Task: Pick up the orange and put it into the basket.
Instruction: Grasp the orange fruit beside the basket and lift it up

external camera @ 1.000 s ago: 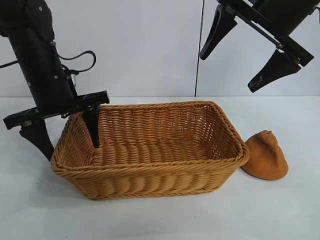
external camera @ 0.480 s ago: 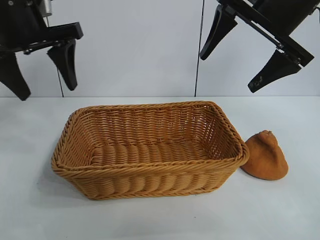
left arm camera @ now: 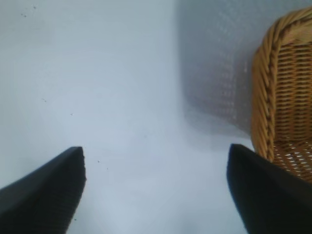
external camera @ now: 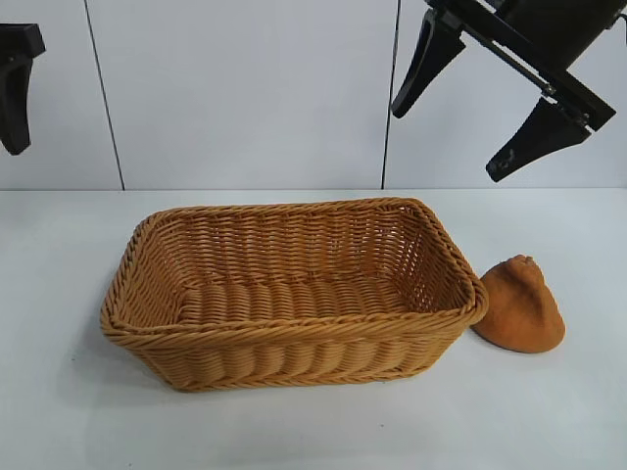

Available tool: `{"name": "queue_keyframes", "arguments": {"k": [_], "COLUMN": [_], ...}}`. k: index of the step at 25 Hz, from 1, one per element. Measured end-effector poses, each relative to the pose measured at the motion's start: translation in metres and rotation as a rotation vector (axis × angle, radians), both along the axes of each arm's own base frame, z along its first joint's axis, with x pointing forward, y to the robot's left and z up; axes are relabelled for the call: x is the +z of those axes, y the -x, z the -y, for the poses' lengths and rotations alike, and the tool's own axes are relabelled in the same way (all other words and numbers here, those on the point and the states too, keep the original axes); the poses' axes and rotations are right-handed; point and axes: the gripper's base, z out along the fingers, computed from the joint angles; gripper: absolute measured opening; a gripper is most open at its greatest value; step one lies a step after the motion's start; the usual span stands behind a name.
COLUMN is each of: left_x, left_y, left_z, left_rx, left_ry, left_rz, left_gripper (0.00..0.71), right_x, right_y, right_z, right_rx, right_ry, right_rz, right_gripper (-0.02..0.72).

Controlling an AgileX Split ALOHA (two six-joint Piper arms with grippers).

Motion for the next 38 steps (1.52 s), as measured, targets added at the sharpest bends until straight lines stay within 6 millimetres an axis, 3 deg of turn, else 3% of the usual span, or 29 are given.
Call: {"name": "queue_keyframes", "arguments": {"k": [4,9,14,17,21,28,33,38], "left_x": [0.0,-0.017,-0.039,-0.053,-0.047,-0.05,-0.048,-0.046], "left_y": [0.061,0.134,0.187,0.209,0.23,0.256,0.265,0.291], "left_z": [-0.005,-0.012,-0.017,-0.019,-0.021,-0.023,-0.024,-0.026], "left_rx": [-0.004,-0.003,0.002,0.005,0.005,-0.005,-0.006,-0.005], "left_ry": [0.0,0.003,0.018,0.026,0.036,0.039,0.044,0.059], "left_rz": [0.011,0.048,0.219,0.317,0.447,0.543,0.604,0.771], "left_gripper": [0.571,0.571,0.571,0.571,0.571,0.571,0.571,0.571], "right_x": [0.0,0.0,0.0,0.0,0.01,0.036,0.036,0.036], "right_y": [0.0,0.0,0.0,0.0,-0.003,-0.013,-0.015,-0.017], "right_z": [0.0,0.0,0.0,0.0,0.001,0.02,0.03,0.046], "right_rx": [0.0,0.0,0.0,0.005,0.033,0.047,0.031,-0.012], "right_ry": [0.0,0.0,0.0,0.0,0.023,0.259,0.372,0.381], "right_rz": [0.0,0.0,0.0,0.003,0.039,0.127,0.142,0.129], "right_gripper": [0.694,0.694,0.694,0.694,0.694,0.694,0.694,0.694]}}
